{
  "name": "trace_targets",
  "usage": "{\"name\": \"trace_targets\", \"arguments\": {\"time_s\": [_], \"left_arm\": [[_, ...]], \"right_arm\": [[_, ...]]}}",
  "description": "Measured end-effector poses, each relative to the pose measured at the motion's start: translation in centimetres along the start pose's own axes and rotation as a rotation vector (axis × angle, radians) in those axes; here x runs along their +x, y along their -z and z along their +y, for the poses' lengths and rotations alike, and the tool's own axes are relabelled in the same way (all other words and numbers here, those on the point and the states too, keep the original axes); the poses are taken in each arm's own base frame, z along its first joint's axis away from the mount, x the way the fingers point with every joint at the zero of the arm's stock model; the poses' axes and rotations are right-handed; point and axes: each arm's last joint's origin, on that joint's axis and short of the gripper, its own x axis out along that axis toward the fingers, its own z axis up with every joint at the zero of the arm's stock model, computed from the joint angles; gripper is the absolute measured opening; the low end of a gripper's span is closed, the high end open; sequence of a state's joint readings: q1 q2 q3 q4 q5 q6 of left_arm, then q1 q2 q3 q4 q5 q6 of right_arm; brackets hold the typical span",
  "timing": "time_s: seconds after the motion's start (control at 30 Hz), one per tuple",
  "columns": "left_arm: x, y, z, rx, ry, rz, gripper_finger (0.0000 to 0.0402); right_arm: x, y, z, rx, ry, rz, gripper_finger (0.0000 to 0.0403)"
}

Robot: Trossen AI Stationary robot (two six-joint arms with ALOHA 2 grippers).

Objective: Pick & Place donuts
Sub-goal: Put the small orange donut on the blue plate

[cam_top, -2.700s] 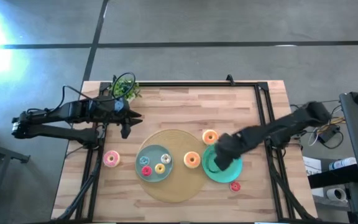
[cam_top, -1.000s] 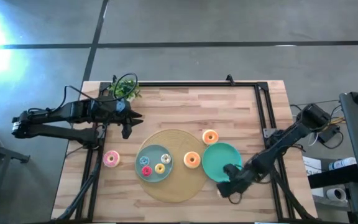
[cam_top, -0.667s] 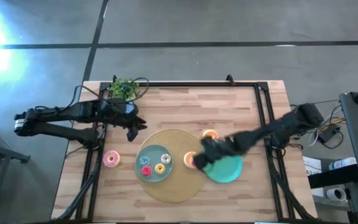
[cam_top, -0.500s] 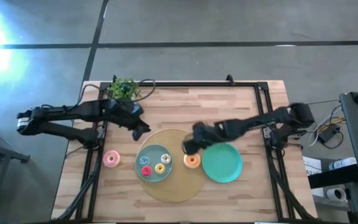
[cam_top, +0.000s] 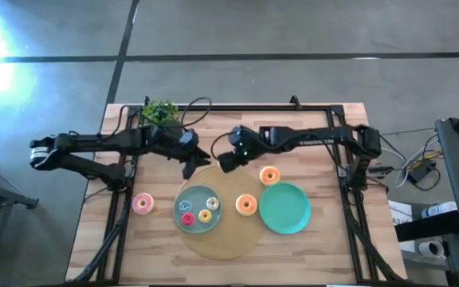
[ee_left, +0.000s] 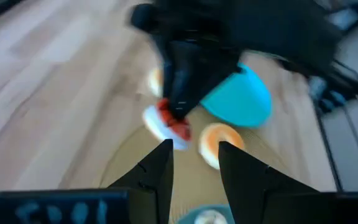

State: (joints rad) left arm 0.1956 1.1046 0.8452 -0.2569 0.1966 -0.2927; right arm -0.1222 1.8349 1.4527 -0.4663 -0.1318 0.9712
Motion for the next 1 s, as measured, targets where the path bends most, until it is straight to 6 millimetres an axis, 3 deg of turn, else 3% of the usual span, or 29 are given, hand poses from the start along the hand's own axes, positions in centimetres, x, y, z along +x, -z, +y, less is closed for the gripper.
{"name": "trace_targets", "arguments": {"time_s": [0.23, 0.4, 0.57, 1.0], "left_arm": [[0.3, -0.5, 1.9, -0.407, -0.102, -0.055, 0.0120], [1.3, -1.5, 2.6, -0.556, -0.013, -0.124, 0.0137], [2.6, -1.0, 3.0, -0.602, -0.007, -0.067, 0.0146], [3.2, -0.6, 3.4, -0.589, -0.058, -0.046, 0.0147]], "right_arm": [[-0.8, -1.3, -0.5, 0.012, 0.047, -0.121, 0.0013], [-0.4, -1.5, -0.5, 0.012, 0.034, -0.135, 0.0013], [-0.5, -1.7, -0.5, 0.013, 0.048, -0.163, 0.0013], [-0.7, -1.7, -0.3, -0.009, 0.039, -0.174, 0.0013]]}}
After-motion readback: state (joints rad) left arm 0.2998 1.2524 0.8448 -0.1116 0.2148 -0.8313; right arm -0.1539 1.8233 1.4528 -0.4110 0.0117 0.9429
